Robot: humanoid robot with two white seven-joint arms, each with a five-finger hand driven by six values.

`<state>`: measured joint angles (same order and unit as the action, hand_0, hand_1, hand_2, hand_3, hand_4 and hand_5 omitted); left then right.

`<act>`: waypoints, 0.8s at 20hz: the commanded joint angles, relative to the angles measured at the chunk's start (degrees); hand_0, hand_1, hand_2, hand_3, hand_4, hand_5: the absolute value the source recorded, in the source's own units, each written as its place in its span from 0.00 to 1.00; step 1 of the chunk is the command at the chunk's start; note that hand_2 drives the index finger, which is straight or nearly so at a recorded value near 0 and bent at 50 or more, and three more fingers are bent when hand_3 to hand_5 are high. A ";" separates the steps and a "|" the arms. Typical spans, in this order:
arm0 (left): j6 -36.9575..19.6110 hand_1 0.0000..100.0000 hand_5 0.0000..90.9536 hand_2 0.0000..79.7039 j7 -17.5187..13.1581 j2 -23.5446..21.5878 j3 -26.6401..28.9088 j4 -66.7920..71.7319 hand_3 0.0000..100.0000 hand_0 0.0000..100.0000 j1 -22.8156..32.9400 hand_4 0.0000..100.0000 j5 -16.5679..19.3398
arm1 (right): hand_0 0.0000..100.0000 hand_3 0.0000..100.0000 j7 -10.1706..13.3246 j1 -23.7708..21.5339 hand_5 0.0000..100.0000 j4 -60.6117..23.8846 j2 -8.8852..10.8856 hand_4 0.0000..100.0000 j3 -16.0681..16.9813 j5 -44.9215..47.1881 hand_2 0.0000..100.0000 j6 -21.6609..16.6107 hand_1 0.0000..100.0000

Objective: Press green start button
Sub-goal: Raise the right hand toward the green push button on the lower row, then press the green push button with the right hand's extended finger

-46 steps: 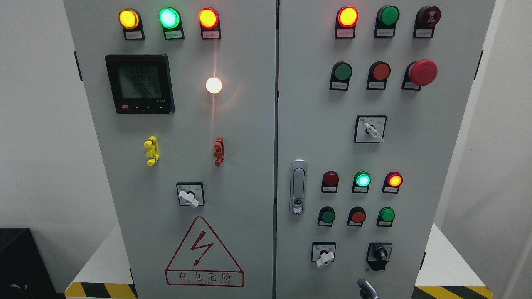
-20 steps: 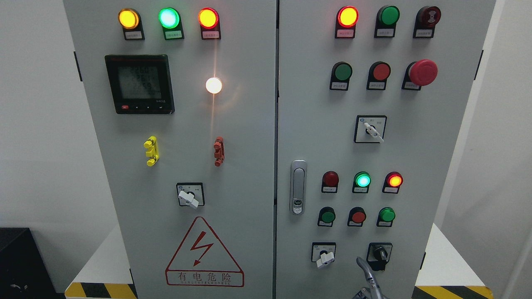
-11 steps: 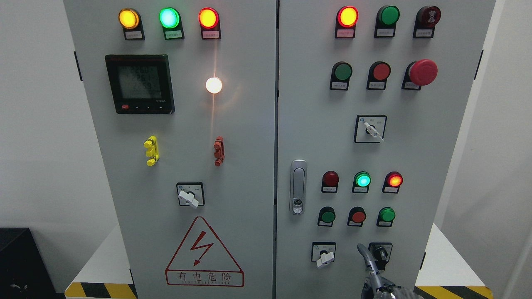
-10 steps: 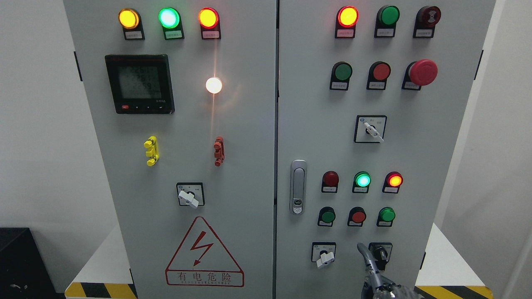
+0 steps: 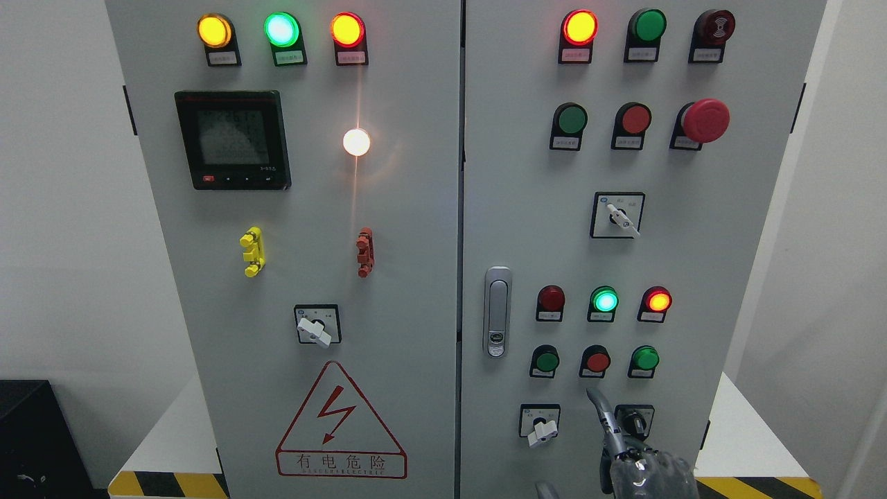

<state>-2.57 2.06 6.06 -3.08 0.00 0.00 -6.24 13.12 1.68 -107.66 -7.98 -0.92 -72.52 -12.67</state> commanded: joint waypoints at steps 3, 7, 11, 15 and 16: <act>0.02 0.56 0.00 0.00 -0.04 0.00 0.00 -1.58 0.00 0.12 -1.32 0.00 0.00 | 0.17 0.96 -0.64 3.86 1.00 6.32 -0.10 0.91 -1.54 -1.49 0.00 0.63 0.32; 0.02 0.56 0.00 0.00 -0.04 0.00 0.00 -1.58 0.00 0.12 -1.32 0.00 0.00 | 0.17 0.96 -0.73 5.00 1.00 7.73 -0.19 0.91 -1.97 -2.19 0.00 0.72 0.32; 0.02 0.56 0.00 0.00 -0.04 0.00 0.00 -1.58 0.00 0.12 -1.32 0.00 0.00 | 0.18 0.96 -0.82 5.70 1.00 8.61 -0.19 0.91 -2.15 -2.19 0.00 1.06 0.32; 0.02 0.56 0.00 0.00 -0.04 0.00 0.00 -1.58 0.00 0.12 -1.32 0.00 0.00 | 0.18 0.97 -0.99 6.76 1.00 9.48 -0.19 0.91 -2.85 -2.19 0.00 2.03 0.32; 0.02 0.56 0.00 0.00 -0.04 0.00 0.00 -1.58 0.00 0.12 -1.32 0.00 0.00 | 0.19 0.97 -0.99 7.19 1.00 9.84 -0.19 0.91 -2.86 -2.19 0.00 2.03 0.32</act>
<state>-2.57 2.07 6.06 -3.08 0.00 0.00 -6.24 12.21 7.24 -101.32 -8.11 -2.64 -74.54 -10.95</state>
